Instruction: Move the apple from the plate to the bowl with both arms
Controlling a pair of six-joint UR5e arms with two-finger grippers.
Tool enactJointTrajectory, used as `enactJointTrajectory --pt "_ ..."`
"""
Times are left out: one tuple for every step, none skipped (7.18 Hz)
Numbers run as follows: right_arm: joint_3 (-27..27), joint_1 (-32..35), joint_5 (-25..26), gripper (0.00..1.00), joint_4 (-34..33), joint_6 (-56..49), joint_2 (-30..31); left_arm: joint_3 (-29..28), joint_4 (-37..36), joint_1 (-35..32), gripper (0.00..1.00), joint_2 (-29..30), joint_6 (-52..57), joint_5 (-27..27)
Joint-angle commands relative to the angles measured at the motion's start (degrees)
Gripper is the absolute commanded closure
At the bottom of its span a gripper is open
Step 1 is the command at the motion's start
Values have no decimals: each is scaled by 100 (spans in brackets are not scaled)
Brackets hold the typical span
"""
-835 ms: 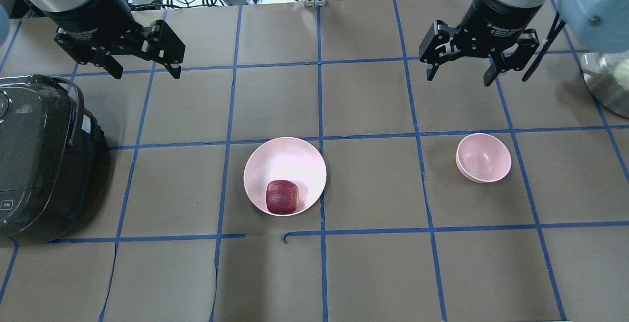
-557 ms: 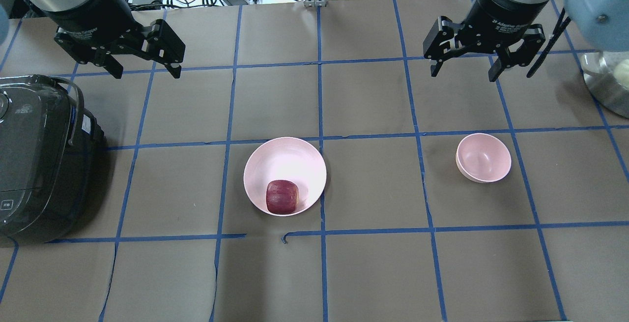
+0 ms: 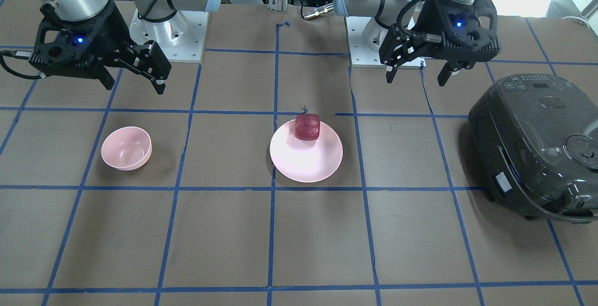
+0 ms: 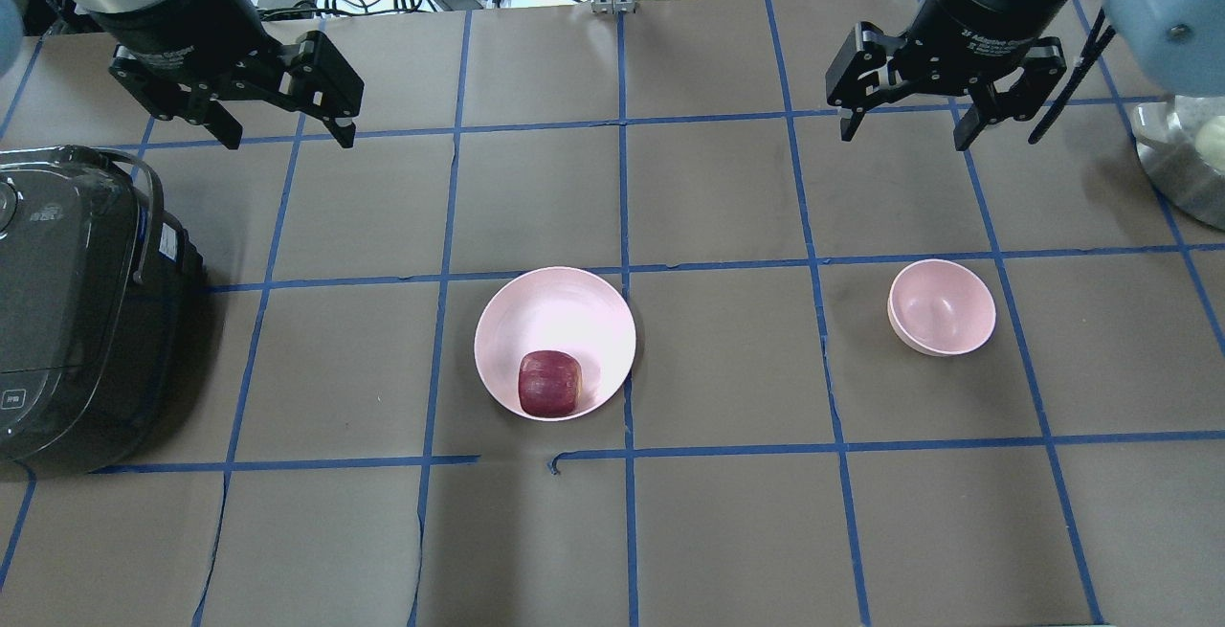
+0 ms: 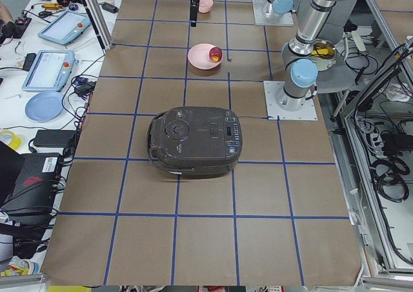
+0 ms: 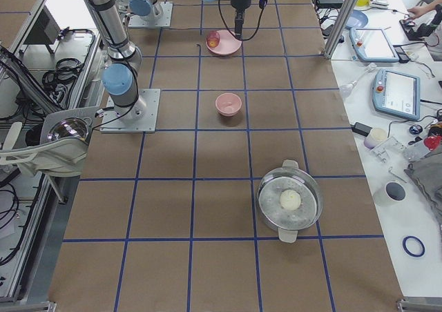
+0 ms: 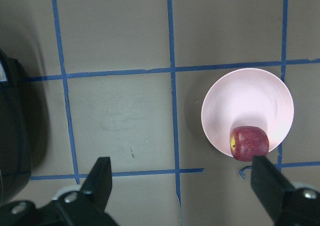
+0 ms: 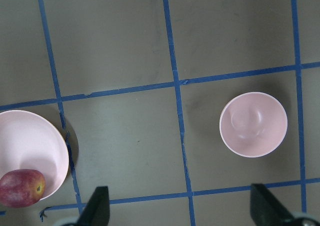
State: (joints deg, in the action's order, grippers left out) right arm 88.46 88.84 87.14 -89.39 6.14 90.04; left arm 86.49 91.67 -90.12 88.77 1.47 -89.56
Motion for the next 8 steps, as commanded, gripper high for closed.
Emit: enactJointTrajectory --pt "5 -7 5 0 -8 1 -4 332 -70 -617 0 18 -776 18" --pt "5 -7 5 0 -8 1 -4 447 -131 -986 0 27 -1207 18" --pt "13 -7 31 0 18 1 5 692 -245 -1225 0 61 -1646 26" --pt "14 -16 23 0 -16 1 -4 1268 -1038 -1427 0 62 -1859 61" --pt "14 -25 23 0 -25 1 -4 1953 -1603 -1621 0 36 -1922 53" --pt "14 -25 83 0 -25 1 -4 2490 -2418 -1797 0 88 -2253 27" --pt "14 -51 84 0 -25 -8 -4 2861 -2852 -1877 0 210 -2570 35" --pt "22 -112 84 0 -25 -8 -21 2987 -2926 -1973 0 324 -2625 18"
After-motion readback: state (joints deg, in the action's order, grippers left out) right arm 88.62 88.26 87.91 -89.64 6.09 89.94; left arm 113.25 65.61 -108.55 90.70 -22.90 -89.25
